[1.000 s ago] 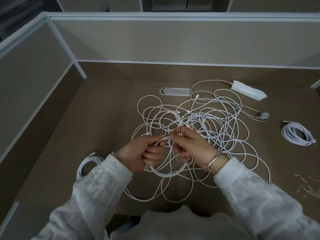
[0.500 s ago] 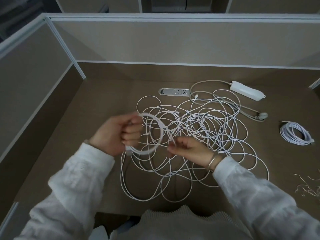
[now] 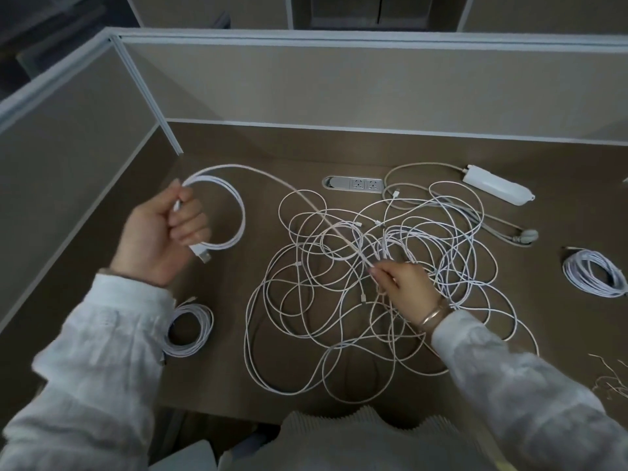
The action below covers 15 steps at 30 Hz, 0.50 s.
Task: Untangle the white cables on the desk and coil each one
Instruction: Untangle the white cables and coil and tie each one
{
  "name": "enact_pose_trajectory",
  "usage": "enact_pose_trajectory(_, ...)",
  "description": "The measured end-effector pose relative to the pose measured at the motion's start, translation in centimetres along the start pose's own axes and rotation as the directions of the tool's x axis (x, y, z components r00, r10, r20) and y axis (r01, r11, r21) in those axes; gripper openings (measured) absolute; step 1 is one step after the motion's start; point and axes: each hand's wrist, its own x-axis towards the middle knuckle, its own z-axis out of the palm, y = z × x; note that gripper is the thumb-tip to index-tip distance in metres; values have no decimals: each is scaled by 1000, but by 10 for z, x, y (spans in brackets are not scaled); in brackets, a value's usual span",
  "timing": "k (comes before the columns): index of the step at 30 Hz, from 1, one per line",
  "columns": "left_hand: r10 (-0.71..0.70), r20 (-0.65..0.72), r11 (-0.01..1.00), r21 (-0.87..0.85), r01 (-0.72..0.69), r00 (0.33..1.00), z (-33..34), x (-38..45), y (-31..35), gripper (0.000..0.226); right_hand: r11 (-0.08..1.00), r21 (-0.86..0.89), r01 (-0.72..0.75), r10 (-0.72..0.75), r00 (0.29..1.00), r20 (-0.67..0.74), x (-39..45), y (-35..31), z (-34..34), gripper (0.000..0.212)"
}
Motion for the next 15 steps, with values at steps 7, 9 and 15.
enact_pose_trajectory(7,105,-316,944,331,6,943,25,20,-51,36,971,-143,189,-138,943,304,-7,-92,-22,30)
enact_pose_trajectory(9,102,-373,917,395,59,922,27,25,-62,36,963,-90,255,-217,928,301,-10,-113,-36,34)
enact_pose_trajectory(15,-6,-341,858,481,179,940,51,26,-93,28,944,286,164,-231,948,218,-4,-138,-60,28)
